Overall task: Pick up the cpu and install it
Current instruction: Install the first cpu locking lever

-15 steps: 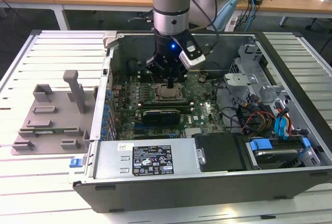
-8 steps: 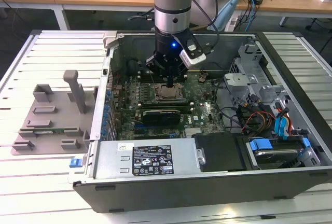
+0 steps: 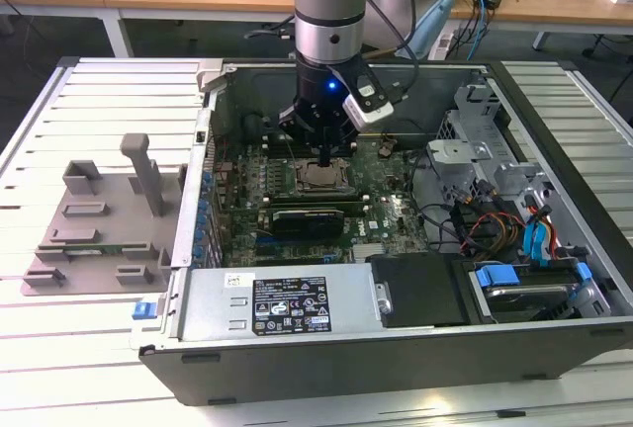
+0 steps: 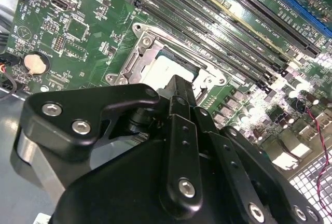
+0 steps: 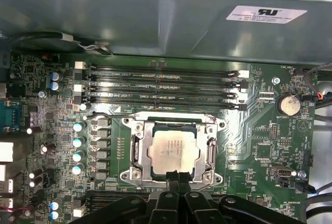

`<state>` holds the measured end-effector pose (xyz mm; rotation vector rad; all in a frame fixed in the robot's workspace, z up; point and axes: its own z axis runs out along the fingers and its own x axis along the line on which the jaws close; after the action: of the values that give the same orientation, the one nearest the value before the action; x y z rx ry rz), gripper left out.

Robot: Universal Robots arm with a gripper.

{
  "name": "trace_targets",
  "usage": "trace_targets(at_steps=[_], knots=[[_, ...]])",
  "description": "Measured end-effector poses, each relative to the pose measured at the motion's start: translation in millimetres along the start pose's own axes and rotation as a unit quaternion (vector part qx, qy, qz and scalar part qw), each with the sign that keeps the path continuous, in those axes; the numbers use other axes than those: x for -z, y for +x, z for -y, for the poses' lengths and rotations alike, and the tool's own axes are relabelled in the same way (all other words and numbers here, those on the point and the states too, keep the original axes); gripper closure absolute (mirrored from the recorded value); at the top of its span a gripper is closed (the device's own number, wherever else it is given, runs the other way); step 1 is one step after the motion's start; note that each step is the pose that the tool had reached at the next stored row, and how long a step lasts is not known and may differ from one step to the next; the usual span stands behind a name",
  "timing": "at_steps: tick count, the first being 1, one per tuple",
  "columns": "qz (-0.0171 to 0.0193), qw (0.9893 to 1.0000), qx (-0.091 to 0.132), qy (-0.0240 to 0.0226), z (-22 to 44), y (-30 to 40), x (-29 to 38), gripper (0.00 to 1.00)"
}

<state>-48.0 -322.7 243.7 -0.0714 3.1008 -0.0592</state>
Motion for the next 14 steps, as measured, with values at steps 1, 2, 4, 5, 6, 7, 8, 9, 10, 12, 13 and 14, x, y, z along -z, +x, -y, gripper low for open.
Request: trace_targets(at_steps=[1, 2, 4, 5, 6, 7, 8, 9, 10, 12, 13, 14], knots=[[0.0, 1.0, 0.0, 0.0, 0.0, 0.0, 0.0, 0.89], [0.0, 1.0, 0.0, 0.0, 0.0, -0.1, 0.0, 0.89], [0.0, 1.0, 0.0, 0.0, 0.0, -0.2, 0.2, 0.89], [0.0, 1.0, 0.0, 0.0, 0.1, -0.3, 1.7, 0.89], [0.0, 1.0, 0.0, 0.0, 0.1, -0.3, 2.7, 0.89], [0.0, 1.0, 0.0, 0.0, 0.1, -0.3, 3.9, 0.89], [0.0, 1.0, 0.0, 0.0, 0.3, -0.5, 6.8, 0.89], [0.0001, 1.0, 0.0, -0.0002, 0.2, -0.5, 6.9, 0.89], [0.0, 1.0, 0.0, -0.0001, 0.3, -0.5, 7.2, 0.89], [0.0006, 1.0, 0.0, -0.0003, 0.1, 5.3, 7.5, 0.89], [0.0019, 1.0, 0.0, -0.0004, -0.2, 11.1, 7.7, 0.89], [0.0026, 1.0, 0.0, -0.0004, -0.3, 13.9, 7.8, 0.89]])
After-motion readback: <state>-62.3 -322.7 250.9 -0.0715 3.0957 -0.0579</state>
